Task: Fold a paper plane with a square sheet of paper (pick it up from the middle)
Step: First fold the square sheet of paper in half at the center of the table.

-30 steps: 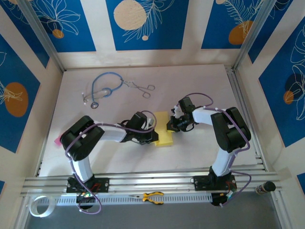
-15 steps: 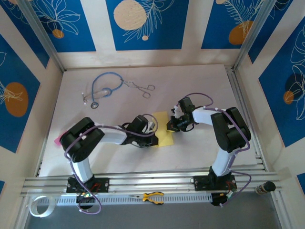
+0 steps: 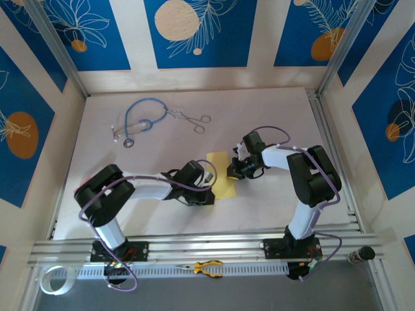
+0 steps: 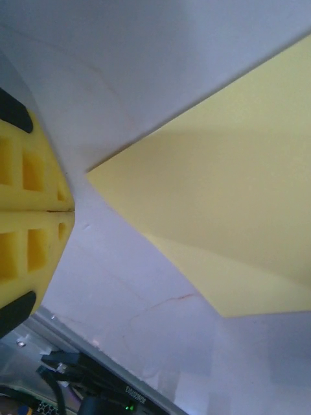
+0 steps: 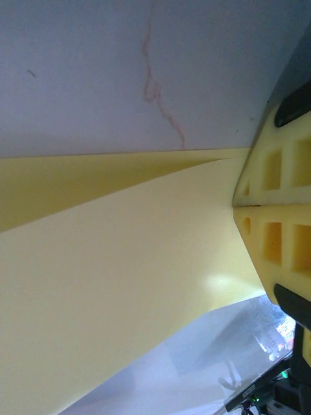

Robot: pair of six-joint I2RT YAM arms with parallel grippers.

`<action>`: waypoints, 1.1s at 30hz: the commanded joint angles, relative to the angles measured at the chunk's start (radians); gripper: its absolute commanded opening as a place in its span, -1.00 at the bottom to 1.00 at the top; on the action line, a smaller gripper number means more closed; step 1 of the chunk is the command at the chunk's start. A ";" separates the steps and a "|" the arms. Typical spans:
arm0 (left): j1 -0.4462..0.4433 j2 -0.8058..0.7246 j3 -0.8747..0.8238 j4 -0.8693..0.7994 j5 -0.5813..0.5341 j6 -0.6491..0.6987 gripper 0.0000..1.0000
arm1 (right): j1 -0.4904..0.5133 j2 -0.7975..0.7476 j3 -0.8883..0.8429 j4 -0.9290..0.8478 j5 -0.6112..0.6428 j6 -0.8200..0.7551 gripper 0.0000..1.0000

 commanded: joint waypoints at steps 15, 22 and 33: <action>0.223 0.225 0.350 -0.009 0.061 0.058 -1.00 | -0.003 0.034 -0.012 -0.070 0.085 -0.016 -1.00; 0.240 0.276 0.339 0.004 0.067 0.077 -1.00 | -0.002 0.035 -0.011 -0.070 0.084 -0.018 -1.00; 0.252 0.332 0.271 0.045 0.070 0.082 -1.00 | -0.001 0.039 -0.007 -0.077 0.084 -0.020 -1.00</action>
